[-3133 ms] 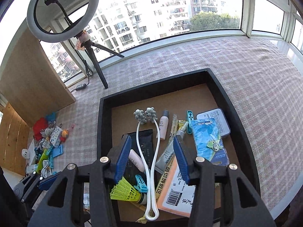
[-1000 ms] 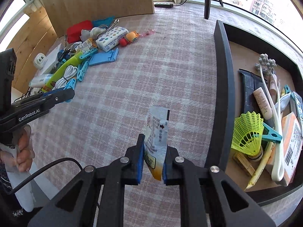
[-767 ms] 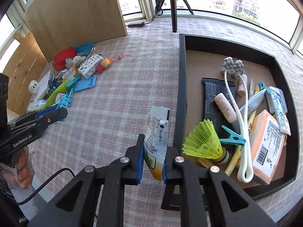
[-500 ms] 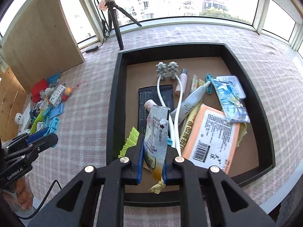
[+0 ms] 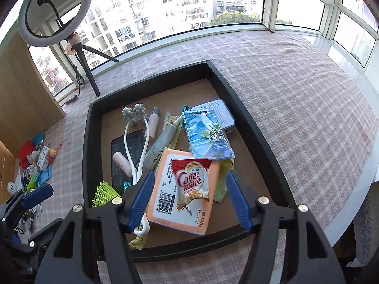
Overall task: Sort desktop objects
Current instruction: 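Carry the clothespin and Coffee-mate packet into the tray and open both tools, then grasp the white USB cable with the left tool while the right tool grasps a blue clothespin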
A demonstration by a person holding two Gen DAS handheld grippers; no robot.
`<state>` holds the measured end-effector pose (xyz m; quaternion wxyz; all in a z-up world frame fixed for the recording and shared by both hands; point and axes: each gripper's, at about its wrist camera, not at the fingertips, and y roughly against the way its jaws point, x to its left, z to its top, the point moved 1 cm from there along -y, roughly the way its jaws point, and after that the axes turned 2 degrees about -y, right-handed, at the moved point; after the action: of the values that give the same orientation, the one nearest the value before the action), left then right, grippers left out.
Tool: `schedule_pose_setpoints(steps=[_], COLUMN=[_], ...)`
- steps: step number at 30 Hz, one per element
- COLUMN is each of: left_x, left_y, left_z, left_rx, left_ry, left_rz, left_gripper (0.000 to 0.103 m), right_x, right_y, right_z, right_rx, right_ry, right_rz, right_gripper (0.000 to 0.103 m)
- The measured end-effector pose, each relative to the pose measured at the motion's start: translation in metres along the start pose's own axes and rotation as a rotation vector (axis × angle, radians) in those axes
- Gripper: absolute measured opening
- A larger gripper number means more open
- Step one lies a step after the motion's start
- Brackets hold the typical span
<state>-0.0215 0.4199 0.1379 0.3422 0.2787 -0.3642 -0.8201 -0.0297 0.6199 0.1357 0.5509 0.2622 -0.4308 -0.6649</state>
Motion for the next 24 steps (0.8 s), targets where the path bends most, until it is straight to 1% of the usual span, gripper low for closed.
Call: schedule_pose_setpoints(steps=[5,9,12,13,16,21,24], left_x=[0.023,0.047,0.073,0.082,0.111,0.164,0.199], left_y=[0.007,0.018,0.029,0.033,0.046,0.071,0.084], left_z=[-0.008,-0.021,-0.034,-0.039,-0.057,-0.1,-0.128], left_rx=[-0.002,-0.013,-0.015,-0.016,-0.01,0.01,0.03], left_ry=[0.053,0.069,0.106,0.124,0.178,0.271,0.338], left_rz=[0.03,0.095,0.141,0.157,0.199,0.284,0.346], left_gripper=[0.071,0.064,0.061,0.058,0.053,0.052,0.049], right_x=[0.02,0.042,0.061,0.068,0.09,0.143,0.18], right_y=[-0.003,-0.005,-0.008,-0.009,-0.011,-0.012,-0.011], right_z=[-0.001,-0.003,-0.007,-0.009,-0.015,-0.03,-0.038], right_rx=[0.005,0.008,0.014,0.02,0.037,0.072,0.086], right_ry=[0.048,0.099,0.14,0.151,0.184,0.274,0.321], right_rz=[0.012,0.038,0.064,0.075,0.117,0.195,0.255], right_gripper=[0.062,0.062,0.062,0.062,0.062,0.062,0.061])
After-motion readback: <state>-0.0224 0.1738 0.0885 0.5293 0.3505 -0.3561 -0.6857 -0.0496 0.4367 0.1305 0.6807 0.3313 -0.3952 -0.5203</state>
